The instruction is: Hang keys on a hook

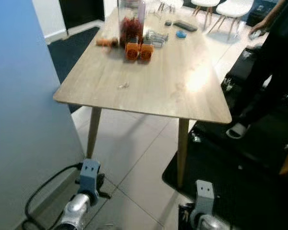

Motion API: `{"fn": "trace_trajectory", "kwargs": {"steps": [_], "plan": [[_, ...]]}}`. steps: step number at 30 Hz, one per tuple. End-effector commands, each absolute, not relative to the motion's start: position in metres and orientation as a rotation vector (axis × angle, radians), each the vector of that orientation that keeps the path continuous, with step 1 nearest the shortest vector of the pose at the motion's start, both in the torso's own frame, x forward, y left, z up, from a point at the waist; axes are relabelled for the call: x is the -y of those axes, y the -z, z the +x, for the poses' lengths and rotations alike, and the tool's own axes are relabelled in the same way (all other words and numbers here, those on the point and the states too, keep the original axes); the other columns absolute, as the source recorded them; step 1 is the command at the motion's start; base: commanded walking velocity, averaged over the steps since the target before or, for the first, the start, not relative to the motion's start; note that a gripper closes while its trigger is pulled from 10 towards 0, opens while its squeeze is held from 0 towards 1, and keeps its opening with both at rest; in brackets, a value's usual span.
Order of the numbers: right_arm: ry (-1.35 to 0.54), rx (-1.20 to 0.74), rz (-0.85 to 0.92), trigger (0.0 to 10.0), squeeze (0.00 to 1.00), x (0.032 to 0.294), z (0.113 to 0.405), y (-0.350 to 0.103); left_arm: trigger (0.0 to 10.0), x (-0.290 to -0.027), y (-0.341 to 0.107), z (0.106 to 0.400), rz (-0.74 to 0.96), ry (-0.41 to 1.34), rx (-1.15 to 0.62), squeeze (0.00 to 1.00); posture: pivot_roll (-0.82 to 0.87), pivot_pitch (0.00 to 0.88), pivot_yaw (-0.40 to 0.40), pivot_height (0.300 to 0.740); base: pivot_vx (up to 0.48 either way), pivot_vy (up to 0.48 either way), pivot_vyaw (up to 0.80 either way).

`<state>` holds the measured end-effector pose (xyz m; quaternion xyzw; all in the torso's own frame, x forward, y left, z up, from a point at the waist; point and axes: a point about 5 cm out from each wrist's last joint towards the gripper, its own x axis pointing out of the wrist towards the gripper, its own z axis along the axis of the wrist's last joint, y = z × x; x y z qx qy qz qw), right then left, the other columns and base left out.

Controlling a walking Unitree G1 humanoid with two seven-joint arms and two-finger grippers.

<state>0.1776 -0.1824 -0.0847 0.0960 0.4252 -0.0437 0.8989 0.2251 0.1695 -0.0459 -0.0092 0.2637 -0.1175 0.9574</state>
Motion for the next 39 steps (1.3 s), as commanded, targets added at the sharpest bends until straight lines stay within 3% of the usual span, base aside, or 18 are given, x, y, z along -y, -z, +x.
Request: {"fn": "trace_trajectory", "kwargs": {"steps": [1,7,39], "plan": [[0.089,-0.872,0.19,10.0,0.0,0.183,0.179,0.084,10.0,-0.169,0.045,0.225,-0.013,0.242,-0.527,0.0,0.07,0.028,-0.042,0.74,0.0,0.0,0.0],[0.031,-0.85,0.112,10.0,0.0,0.181,0.182,0.082,10.0,-0.168,0.043,0.227,-0.009,0.24,-0.508,0.0,0.07,0.028,-0.043,0.74,0.0,0.0,0.0],[-0.093,-0.825,0.036,10.0,0.0,0.166,0.192,0.077,10.0,-0.172,0.044,0.228,-0.007,0.178,-0.516,0.0,0.08,0.051,-0.052,0.74,0.0,0.0,0.79]]}}
